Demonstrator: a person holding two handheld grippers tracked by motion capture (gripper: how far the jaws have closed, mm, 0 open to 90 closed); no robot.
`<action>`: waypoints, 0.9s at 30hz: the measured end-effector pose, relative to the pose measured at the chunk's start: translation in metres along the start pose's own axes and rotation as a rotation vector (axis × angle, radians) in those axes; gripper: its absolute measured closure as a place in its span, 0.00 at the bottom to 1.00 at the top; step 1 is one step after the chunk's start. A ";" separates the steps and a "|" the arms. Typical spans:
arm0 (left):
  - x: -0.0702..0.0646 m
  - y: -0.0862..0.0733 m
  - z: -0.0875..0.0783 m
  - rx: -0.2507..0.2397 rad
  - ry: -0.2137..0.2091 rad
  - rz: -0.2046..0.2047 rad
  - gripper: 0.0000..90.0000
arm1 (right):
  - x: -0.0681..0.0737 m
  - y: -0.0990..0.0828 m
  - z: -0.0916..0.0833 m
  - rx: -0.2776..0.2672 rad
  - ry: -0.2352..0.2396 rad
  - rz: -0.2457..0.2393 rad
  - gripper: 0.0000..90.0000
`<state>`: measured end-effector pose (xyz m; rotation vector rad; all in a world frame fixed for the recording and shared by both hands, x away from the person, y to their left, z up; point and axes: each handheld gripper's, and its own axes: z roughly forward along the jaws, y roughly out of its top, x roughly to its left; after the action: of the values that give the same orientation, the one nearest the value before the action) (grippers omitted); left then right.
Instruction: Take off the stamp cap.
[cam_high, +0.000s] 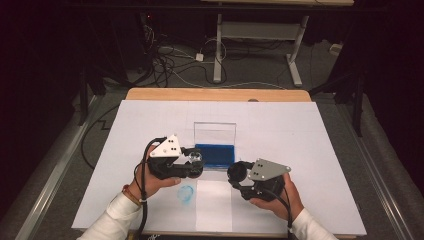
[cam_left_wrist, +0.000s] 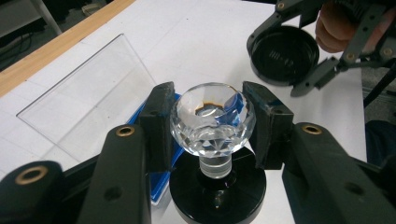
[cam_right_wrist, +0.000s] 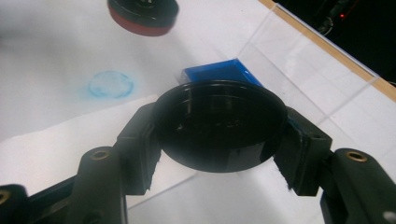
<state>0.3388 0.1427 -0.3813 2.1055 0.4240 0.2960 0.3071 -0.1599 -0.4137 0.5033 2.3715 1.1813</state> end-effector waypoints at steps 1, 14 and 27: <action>0.000 -0.001 -0.001 0.004 0.005 0.002 0.61 | -0.001 -0.001 -0.002 0.000 -0.007 0.001 0.43; 0.007 -0.006 -0.013 0.012 0.055 0.001 0.61 | -0.009 -0.011 -0.015 0.002 -0.044 0.028 0.43; 0.013 -0.008 -0.019 0.001 0.093 -0.023 0.61 | -0.012 -0.026 -0.032 0.014 -0.076 0.053 0.43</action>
<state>0.3421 0.1667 -0.3777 2.0927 0.5025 0.3813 0.2965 -0.2013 -0.4151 0.6075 2.3167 1.1491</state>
